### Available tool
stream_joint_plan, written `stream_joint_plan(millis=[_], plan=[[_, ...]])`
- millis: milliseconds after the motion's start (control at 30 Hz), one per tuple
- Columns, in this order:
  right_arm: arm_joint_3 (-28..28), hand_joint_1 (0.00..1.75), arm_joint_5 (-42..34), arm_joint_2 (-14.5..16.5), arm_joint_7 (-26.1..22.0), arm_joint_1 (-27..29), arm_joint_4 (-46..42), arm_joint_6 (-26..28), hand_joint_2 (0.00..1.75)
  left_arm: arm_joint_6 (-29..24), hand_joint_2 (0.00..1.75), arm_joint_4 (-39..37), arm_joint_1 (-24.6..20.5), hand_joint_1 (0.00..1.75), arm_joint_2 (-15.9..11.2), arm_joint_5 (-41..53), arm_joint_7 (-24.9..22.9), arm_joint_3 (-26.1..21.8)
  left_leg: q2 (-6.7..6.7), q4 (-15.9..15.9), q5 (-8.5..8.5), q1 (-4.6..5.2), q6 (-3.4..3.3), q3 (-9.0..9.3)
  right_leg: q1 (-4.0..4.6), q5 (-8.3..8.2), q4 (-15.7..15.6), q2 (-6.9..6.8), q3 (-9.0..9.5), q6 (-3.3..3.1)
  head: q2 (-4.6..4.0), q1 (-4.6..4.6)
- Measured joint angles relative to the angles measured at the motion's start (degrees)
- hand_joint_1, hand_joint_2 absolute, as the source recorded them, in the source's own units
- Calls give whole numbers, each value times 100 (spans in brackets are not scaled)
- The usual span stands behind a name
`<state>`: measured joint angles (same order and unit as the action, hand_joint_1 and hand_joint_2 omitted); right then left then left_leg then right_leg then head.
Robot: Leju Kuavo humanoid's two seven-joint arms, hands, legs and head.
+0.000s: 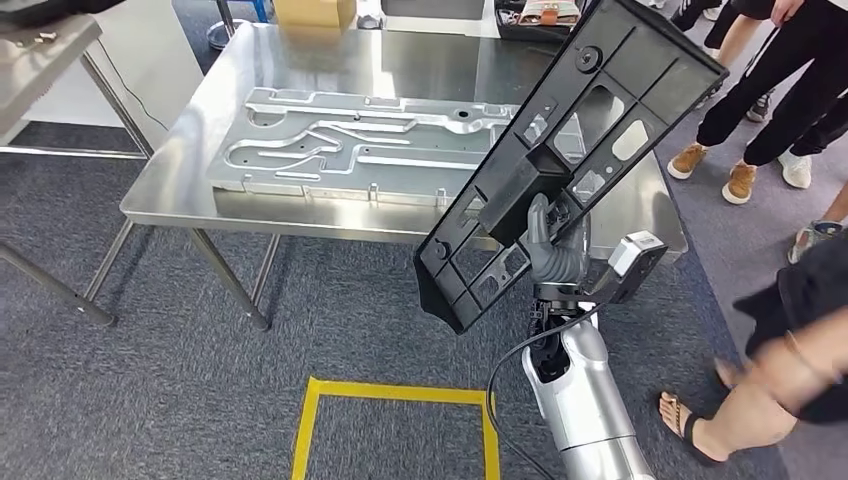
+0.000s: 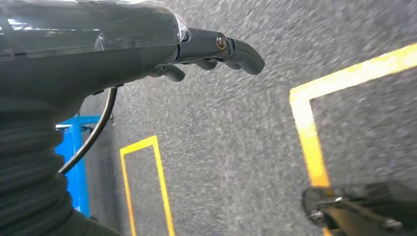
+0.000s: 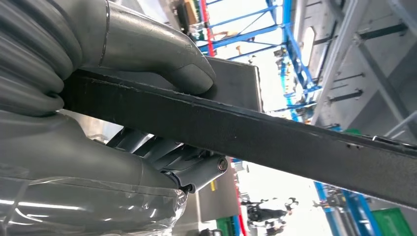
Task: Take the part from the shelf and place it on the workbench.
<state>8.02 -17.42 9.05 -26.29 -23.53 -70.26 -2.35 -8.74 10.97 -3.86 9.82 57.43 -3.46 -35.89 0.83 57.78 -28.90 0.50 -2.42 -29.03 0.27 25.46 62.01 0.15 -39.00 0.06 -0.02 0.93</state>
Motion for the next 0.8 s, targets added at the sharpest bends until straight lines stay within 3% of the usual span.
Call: stream_joint_plan(millis=[33,67,167,200,300,367,400,433,500,533,567,700,733,800], plan=[[0,175,4,-9,-15,9,-13,6,175,3,175,-1,-12,0,4,1,-1,0,10,-6,-62,9,22,50,29,-193,-214,15,53,-48,-1,-2],[-1,175,7,-16,-26,18,-30,9,175,5,175,-2,-26,0,8,1,-2,0,18,8,-97,13,49,90,51,-286,-321,33,85,-82,0,-4],[-3,175,9,-21,-36,26,-106,10,175,8,175,-1,-70,0,-2,8,-4,0,15,124,-126,17,144,143,20,-232,-417,50,247,-146,0,-8],[-3,175,18,-21,-43,18,-127,12,175,8,175,-1,-79,0,-7,11,-4,0,7,275,-152,10,173,72,0,-210,-454,49,321,-168,-1,-8],[-4,175,78,-23,-74,-3,-162,24,175,11,175,0,-102,0,-14,15,-4,0,-14,1189,-458,-53,272,-528,-19,-105,-503,47,485,-196,0,-7],[-4,175,105,-27,-82,-3,-173,37,175,17,175,-1,-96,0,-16,14,-4,-1,-29,1547,-647,-99,329,-907,-30,1,-502,54,596,-180,0,-6],[-4,175,111,-30,-82,-4,-183,45,175,20,175,-1,-89,0,-19,13,-4,-1,-37,1491,-605,-114,346,-982,-39,58,-501,59,667,-166,0,-6],[-4,175,120,-32,-82,-7,-198,54,175,22,175,-2,-83,0,-22,9,-4,-2,-45,1232,-401,-126,356,-970,-48,122,-501,63,754,-147,0,-6],[-3,175,152,-36,-81,-11,-226,67,175,21,175,-4,-65,0,-23,-7,-1,-7,-58,499,246,-132,351,-863,-56,253,-491,66,905,-96,1,-8],[-3,175,177,-38,-79,-14,-238,69,175,19,175,-7,-64,0,-22,-15,2,-11,-61,219,500,-126,328,-819,-54,306,-487,67,944,-64,1,-8],[-4,175,202,-40,-71,-15,-247,69,175,16,175,-9,-64,0,-20,-21,6,-16,-62,84,643,-117,295,-810,-50,343,-488,70,951,-31,1,-8],[-4,175,281,-46,-50,-45,-287,70,175,4,175,-10,-73,0,-11,-26,17,-28,-48,-2,640,-102,154,-734,-72,480,-413,57,946,115,0,-9],[-4,175,298,-46,-50,-68,-298,70,175,3,175,-9,-79,0,-7,-26,18,-31,-47,-32,621,-113,122,-686,-80,581,-201,45,844,147,0,-9],[-4,175,323,-48,-50,-98,-301,71,175,0,175,-9,-95,0,3,-28,18,-34,-49,-56,559,-119,76,-606,-95,849,564,26,390,190,1,-9]])
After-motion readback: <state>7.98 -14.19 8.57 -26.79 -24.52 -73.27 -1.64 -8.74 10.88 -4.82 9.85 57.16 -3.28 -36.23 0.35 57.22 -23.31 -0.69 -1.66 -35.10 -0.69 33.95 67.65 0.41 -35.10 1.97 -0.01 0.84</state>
